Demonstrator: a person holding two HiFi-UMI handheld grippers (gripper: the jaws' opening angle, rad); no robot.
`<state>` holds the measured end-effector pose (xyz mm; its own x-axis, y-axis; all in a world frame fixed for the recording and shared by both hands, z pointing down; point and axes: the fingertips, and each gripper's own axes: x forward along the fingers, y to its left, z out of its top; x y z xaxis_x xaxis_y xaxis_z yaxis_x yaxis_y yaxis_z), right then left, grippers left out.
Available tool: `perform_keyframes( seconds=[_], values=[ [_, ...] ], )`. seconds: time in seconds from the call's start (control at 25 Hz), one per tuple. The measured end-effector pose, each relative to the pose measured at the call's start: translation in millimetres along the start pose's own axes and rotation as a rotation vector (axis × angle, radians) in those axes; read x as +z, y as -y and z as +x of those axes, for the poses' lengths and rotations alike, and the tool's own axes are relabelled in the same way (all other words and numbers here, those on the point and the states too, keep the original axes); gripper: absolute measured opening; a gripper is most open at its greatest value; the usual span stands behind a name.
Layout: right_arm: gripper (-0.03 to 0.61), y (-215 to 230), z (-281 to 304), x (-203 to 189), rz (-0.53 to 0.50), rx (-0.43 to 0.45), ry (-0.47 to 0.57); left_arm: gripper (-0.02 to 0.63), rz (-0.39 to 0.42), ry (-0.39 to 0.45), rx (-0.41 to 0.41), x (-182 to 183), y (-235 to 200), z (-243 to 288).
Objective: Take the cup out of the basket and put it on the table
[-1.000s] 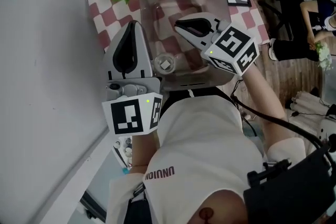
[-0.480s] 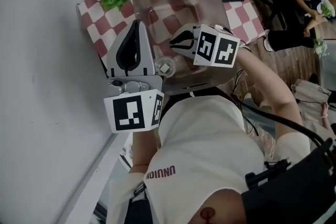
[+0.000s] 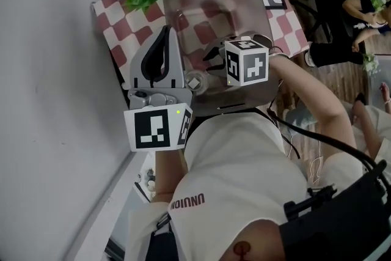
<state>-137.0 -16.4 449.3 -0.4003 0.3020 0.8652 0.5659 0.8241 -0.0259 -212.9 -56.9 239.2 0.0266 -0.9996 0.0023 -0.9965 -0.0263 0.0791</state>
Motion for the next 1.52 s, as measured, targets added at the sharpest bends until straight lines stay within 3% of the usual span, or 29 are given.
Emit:
perform_keyframes(
  seconds=[0.36, 0.52, 1.52],
  values=[
    [0.133, -14, 31, -24, -0.093, 0.113, -0.129, 0.012, -0.001, -0.034, -0.034, -13, 2, 3],
    [0.133, -19, 39, -30, -0.093, 0.151, -0.139, 0.011, -0.007, -0.034, -0.029, -14, 1, 4],
    [0.132, -32, 77, -45, -0.129, 0.203, -0.167, 0.011, -0.027, -0.044, 0.000, -20, -6, -2]
  ],
)
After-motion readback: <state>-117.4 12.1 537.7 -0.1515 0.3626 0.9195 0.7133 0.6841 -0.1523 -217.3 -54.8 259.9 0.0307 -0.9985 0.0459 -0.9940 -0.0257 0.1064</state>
